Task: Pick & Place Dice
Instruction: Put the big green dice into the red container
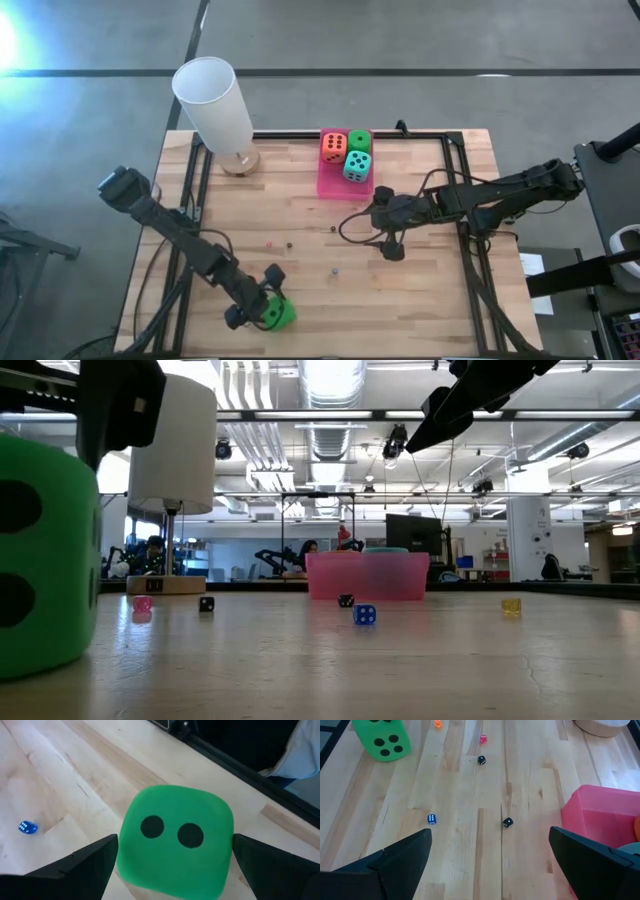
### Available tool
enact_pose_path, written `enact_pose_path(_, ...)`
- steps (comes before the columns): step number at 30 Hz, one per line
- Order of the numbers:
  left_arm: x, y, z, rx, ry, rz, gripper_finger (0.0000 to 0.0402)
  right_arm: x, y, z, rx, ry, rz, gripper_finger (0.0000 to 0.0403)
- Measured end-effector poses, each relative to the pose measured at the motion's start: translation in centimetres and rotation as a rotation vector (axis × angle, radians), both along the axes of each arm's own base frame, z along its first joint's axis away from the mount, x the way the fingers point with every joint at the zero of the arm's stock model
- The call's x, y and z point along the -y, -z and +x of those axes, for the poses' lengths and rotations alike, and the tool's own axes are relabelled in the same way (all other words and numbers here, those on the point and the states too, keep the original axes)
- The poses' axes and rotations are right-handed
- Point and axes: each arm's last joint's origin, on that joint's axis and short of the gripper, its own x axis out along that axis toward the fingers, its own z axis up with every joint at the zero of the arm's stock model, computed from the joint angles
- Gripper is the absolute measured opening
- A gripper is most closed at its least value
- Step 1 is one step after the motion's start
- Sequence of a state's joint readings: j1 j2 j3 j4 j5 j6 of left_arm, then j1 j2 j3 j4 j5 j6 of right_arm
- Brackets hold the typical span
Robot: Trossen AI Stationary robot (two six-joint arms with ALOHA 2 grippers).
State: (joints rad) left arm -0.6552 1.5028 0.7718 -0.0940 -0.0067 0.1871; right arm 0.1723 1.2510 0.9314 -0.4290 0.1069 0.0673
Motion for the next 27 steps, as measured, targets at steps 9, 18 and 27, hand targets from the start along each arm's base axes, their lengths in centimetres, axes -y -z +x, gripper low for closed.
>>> enact_pose_path(9,-1.6,0.2,1.1,0.012,-0.066,-0.007,0.0393,0.0,0.0,0.0,0.000,0.000,0.000,0.0400)
enact_pose_path(18,-3.0,0.0,2.2,0.044,-0.111,-0.013,0.0392,0.0,0.0,0.0,0.000,0.000,0.000,0.0400)
enact_pose_path(27,-2.6,0.0,2.0,0.002,-0.071,-0.082,0.0390,0.0,0.0,0.0,0.000,0.000,0.000,0.0400)
